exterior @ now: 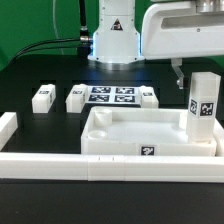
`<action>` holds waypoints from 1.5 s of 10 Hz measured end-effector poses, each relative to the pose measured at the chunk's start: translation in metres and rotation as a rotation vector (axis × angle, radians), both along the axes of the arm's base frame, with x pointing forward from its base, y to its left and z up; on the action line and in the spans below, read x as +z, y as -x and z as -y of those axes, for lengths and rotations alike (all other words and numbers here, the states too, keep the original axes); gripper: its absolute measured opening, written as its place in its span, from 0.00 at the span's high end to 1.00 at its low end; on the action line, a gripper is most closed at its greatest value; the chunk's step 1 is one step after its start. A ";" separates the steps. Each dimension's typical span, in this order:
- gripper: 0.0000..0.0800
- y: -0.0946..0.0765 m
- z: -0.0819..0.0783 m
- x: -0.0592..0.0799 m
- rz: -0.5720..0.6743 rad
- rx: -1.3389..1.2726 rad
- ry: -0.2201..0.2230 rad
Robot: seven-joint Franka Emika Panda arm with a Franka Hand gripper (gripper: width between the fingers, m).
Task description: Assemble desk
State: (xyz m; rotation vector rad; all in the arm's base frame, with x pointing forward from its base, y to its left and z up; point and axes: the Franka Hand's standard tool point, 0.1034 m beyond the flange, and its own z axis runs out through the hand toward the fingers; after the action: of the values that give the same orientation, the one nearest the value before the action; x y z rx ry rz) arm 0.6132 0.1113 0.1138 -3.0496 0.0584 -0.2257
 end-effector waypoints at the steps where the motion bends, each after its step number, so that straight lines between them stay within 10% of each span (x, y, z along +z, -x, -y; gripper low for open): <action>1: 0.19 0.003 0.002 -0.003 0.008 0.053 0.009; 6: 0.64 0.003 0.005 -0.004 0.017 0.133 0.022; 15: 0.63 0.005 0.013 -0.005 -0.001 -0.504 -0.087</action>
Offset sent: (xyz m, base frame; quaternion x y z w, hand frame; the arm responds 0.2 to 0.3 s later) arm 0.0000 0.0000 0.0000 0.0000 0.0000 0.0000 1.0000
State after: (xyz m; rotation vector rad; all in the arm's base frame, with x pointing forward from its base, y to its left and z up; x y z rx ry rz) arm 0.6081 0.0984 0.1084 -2.8897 0.8152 -0.2428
